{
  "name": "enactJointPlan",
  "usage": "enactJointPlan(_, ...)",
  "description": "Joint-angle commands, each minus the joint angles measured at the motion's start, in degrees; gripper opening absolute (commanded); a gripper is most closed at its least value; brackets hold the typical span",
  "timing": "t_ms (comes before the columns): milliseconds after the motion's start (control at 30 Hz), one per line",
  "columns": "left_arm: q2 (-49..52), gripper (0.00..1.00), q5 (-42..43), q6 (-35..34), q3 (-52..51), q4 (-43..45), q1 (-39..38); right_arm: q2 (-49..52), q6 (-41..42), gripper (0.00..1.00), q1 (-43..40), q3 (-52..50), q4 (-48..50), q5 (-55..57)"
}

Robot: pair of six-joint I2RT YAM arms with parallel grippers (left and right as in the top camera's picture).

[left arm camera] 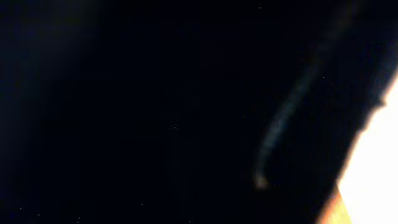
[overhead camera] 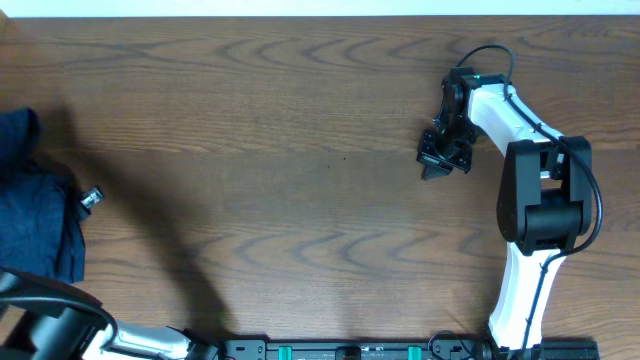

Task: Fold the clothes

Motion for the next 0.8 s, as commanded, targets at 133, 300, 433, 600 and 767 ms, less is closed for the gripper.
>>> enactJointPlan(133,4.81,0.06,-6.71,0.28,1.38,-4.22,0.92,3.85,0.92,0.01,2.80,-1.84,0.57,1.16)
enactJointPlan(300,5.46,0.07,-6.71,-1.57,1.36,-4.74,0.96,3.85,0.92,0.01,4.17,-1.84,-0.31,1.01)
enactJointPlan(433,5.46,0.06,-6.71,-4.09,1.36,-5.07,0.96,3.85,0.92,0.01,5.38,-1.84,-0.96,1.01)
enactJointPlan(600,5.46,0.06,-6.71,-7.52,1.36,-6.08,1.01,3.85,0.92,0.01,6.64,-1.84,-1.36,0.98)
enactJointPlan(767,5.46,0.50,-6.71,-8.31,1.36,-7.58,1.38,3.85,0.87,0.01,7.43,-1.84,-2.43,1.03)
